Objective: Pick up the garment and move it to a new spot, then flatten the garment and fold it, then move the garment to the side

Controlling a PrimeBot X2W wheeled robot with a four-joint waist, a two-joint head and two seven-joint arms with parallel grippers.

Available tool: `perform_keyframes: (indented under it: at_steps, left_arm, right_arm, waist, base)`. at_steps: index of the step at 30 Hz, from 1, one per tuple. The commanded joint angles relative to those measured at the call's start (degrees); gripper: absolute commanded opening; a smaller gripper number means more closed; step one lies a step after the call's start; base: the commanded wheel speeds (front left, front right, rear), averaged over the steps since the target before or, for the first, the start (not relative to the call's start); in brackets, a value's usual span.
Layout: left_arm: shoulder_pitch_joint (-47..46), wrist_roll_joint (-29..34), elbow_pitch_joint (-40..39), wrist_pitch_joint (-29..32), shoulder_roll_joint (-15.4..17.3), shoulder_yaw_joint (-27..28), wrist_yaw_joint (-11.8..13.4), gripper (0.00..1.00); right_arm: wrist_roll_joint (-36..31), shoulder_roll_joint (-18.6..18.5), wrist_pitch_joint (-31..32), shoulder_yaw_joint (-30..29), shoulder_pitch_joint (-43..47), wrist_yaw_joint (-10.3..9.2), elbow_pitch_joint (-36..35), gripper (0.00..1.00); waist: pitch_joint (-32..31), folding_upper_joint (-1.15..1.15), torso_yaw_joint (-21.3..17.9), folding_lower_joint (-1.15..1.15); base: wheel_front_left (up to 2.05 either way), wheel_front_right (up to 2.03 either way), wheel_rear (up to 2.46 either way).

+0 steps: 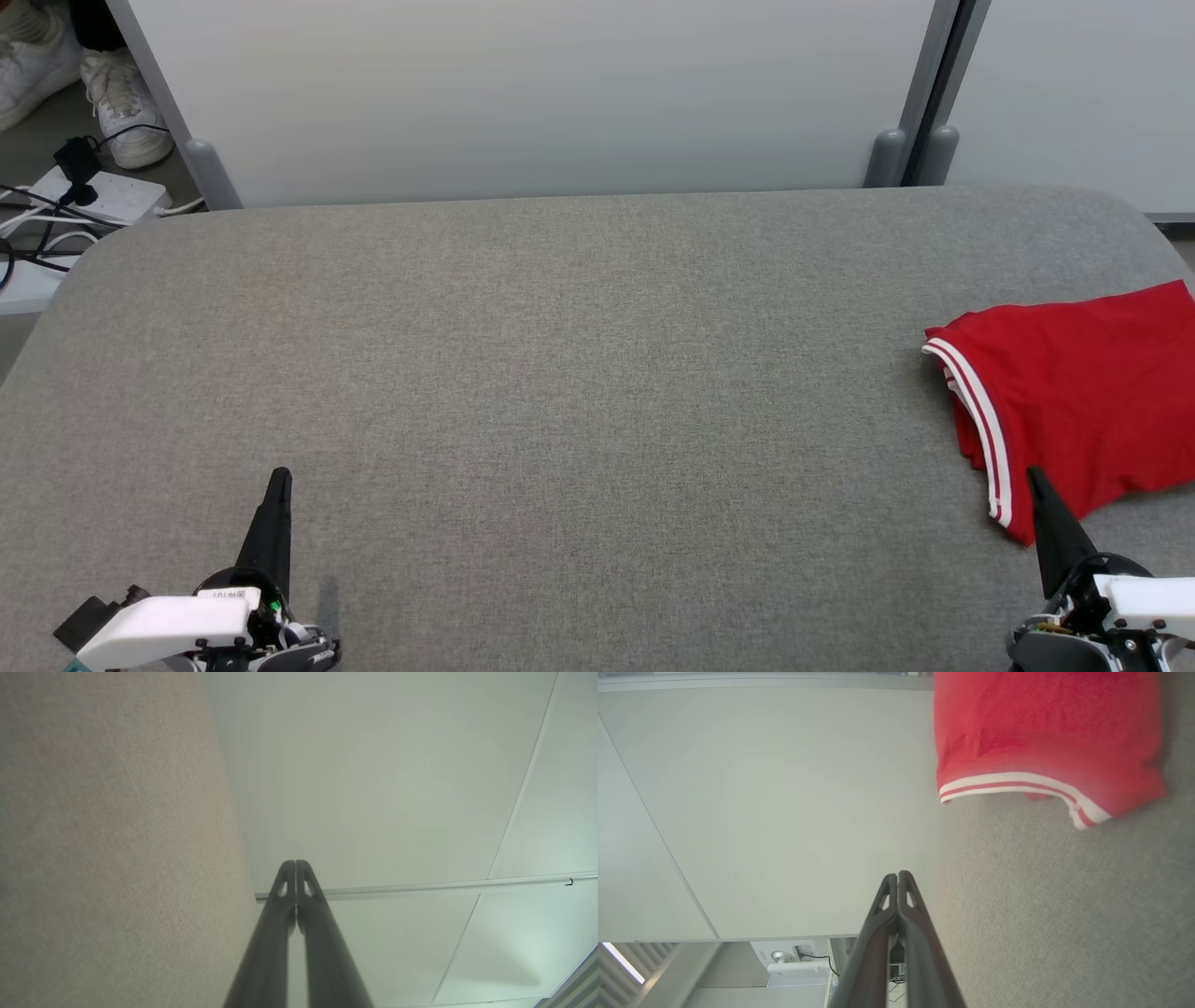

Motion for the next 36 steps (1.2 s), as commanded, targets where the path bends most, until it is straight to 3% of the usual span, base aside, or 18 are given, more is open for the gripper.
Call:
perform_keyframes:
  at_steps: [1,36]
  left_arm:
    - [-3.32,-0.26,-1.67,0.44,0.5,1.95,-0.47,0.0]
    - [-3.32,-0.26,-1.68,0.43,0.5,1.94,-0.47,0.0]
  right_arm:
    - [0.66,-0.75,0.45,0.85,-2.58,0.01,-1.79,0.0]
    - [0.67,-0.75,0.44,0.86,-2.58,0.01,-1.79,0.0]
  waist:
    - [0.0,0.0,0.0,0.0]
    - [0.0,0.0,0.0,0.0]
  base:
    - [0.0,0.0,0.0]
    - [0.0,0.0,0.0]
